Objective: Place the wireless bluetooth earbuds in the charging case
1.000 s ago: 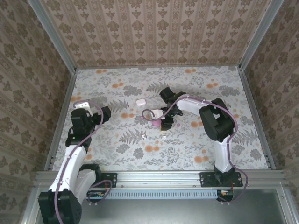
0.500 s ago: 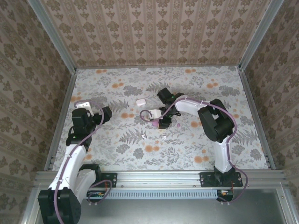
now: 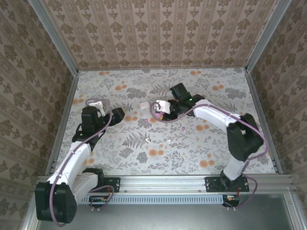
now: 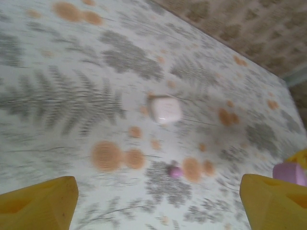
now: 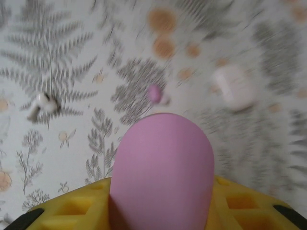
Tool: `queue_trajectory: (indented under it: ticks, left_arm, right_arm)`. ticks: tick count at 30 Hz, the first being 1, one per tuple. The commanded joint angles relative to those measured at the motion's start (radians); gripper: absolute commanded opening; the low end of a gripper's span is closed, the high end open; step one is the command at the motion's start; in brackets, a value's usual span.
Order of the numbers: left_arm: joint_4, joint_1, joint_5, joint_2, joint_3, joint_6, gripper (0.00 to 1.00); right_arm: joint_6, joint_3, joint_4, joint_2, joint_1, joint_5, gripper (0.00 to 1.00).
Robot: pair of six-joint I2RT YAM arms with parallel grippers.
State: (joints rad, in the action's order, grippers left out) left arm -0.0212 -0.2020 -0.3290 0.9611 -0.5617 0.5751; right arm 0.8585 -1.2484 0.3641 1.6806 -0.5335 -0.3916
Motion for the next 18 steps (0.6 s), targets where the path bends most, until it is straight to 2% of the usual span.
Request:
queue_trajectory:
  ticks: [1, 5, 8, 9, 18]
  left_arm:
    - [0.069, -0.098, -0.089, 0.061, -0.112, 0.070, 0.87]
    - [0.075, -0.214, -0.149, 0.174, -0.251, 0.078, 0.85]
    - [0.073, -0.246, -0.188, 0.232, -0.330, 0.068, 0.85]
    - [0.082, -0.284, -0.201, 0.245, -0.347, 0.069, 0.84]
    - [0.070, -0.360, -0.252, 0.336, -0.434, 0.053, 0.81]
  right_arm:
    - [-0.133, 0.070, -0.114, -0.129, 0.007, -0.063, 0.43]
    - [-0.187, 0.134, -0.171, -0.229, 0.007, -0.078, 0.43]
    - [-0.209, 0.169, -0.204, -0.277, 0.007, -0.075, 0.43]
    - [-0.212, 0.177, -0.213, -0.282, 0.007, -0.070, 0.43]
    - [-0.259, 0.214, -0.310, -0.342, 0.007, -0.075, 0.43]
